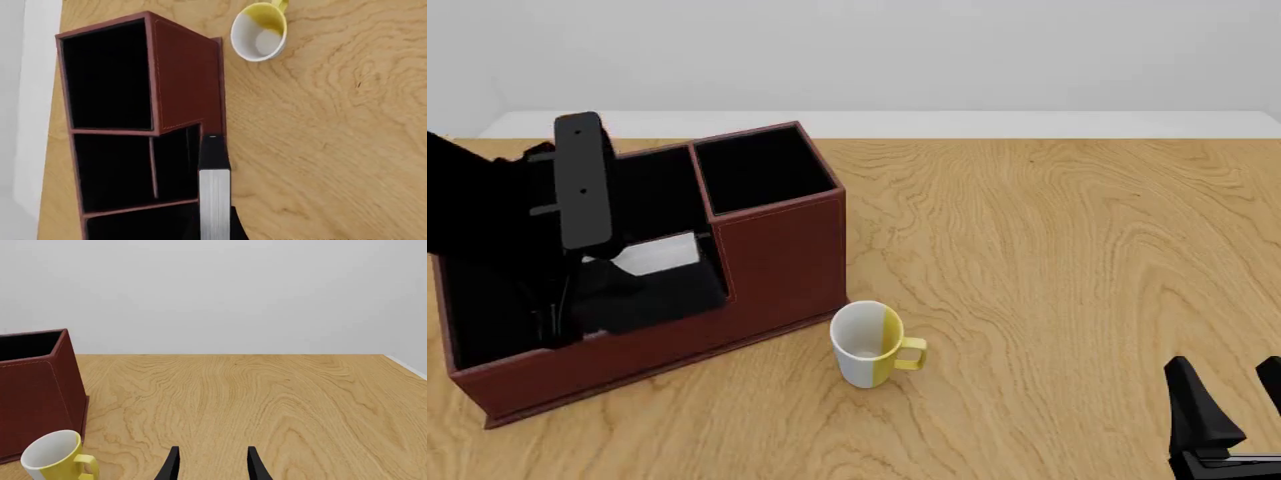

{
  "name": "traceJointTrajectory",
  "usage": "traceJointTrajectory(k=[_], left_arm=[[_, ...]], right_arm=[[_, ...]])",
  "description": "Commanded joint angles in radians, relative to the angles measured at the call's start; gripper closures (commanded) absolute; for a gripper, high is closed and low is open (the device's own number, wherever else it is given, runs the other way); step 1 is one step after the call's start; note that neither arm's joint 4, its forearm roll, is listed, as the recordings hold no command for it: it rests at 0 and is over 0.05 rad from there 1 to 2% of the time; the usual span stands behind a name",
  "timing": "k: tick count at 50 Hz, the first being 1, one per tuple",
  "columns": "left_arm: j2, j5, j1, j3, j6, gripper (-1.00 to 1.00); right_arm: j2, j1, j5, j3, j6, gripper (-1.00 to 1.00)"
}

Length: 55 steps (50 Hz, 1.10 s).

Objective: Pick up the book and place it in the front compartment of the caddy.

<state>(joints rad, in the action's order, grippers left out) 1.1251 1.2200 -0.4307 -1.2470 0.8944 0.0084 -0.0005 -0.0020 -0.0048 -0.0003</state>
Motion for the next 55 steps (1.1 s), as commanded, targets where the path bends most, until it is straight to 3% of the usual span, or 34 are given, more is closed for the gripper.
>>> traceJointTrajectory(k=[1, 8, 23, 30, 31, 55], left_arm=[[-0.003, 0.000, 0.045, -0.039, 0.083, 1.00], [-0.015, 0.000, 0.087, -0.043, 0.131, 1.00], [0.001, 0.000, 0.133, -0.096, 0.160, 1.00], [0.014, 0.000, 0.187, -0.149, 0.209, 1.00], [0.005, 0.000, 0.218, -0.146, 0.249, 1.00], [0.123, 0.000, 0.207, -0.310, 0.243, 1.00]], right_arm=[[0.000, 0.000, 0.000, 0.000, 0.000, -1.00], [0.000, 0.000, 0.000, 0.000, 0.000, -1.00], [0.000, 0.000, 0.000, 0.000, 0.000, -1.00], [0.000, 0.000, 0.000, 0.000, 0.000, -1.00], [0.000, 0.000, 0.000, 0.000, 0.000, -1.00], [0.000, 0.000, 0.000, 0.000, 0.000, -1.00]])
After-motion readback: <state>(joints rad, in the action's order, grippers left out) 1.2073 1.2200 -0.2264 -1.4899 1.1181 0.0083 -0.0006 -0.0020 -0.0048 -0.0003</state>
